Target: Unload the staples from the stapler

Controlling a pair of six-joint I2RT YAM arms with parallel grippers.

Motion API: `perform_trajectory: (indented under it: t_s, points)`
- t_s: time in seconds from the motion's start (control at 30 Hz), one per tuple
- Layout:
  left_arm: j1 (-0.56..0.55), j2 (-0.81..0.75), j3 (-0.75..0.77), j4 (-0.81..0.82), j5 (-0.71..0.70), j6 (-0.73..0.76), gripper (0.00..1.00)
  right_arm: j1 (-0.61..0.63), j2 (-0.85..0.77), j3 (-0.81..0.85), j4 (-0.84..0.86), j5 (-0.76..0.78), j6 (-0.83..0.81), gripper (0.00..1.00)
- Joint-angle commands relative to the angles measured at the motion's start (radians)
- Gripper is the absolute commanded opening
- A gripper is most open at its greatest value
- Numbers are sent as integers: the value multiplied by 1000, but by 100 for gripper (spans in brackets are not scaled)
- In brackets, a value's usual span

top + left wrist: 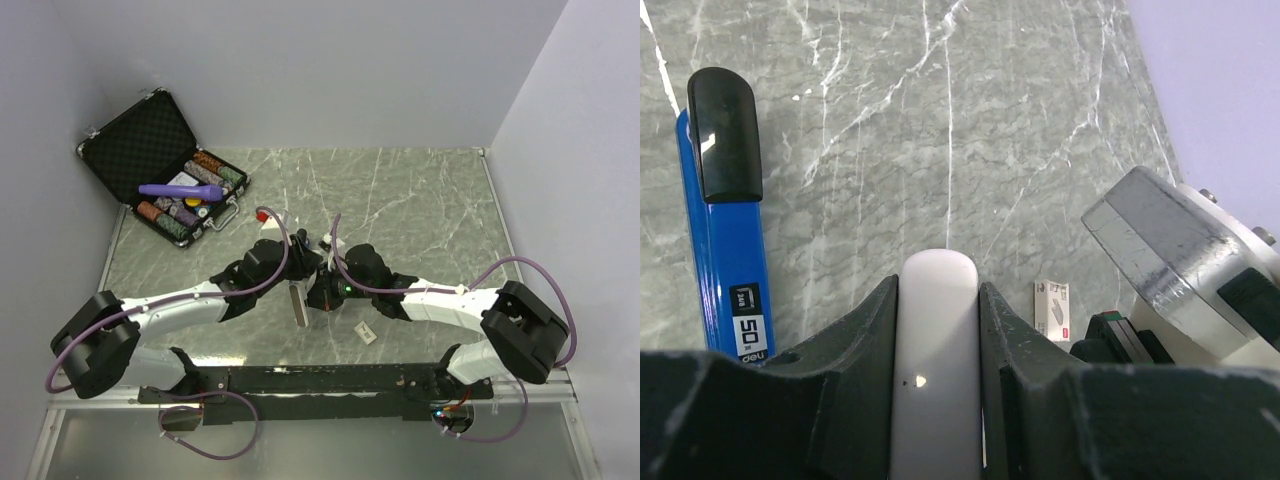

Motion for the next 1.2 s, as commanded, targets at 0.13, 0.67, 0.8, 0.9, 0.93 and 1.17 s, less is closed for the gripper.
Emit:
perform_trajectory:
  t_s: [0.13, 0.67, 0.8, 0.9, 0.93, 1.17]
  points:
    - [1, -12, 75, 110, -42, -8, 1, 26, -49, 26, -6, -78, -5, 0]
    - [1, -204, 69, -24, -28, 32, 1, 7, -192, 159, -375, 216, -195, 0]
    - [1, -233, 75, -50, -44, 55, 1, 1, -229, 219, -496, 343, -243, 0]
    - [1, -250, 82, -67, -62, 75, 1, 1, -264, 261, -562, 385, -264, 0]
    - [-1, -256, 86, -72, -71, 81, 1, 1, -275, 273, -582, 377, -265, 0]
    - [1, -279, 127, -110, -153, 115, 1, 7, -286, 310, -643, 167, -222, 0]
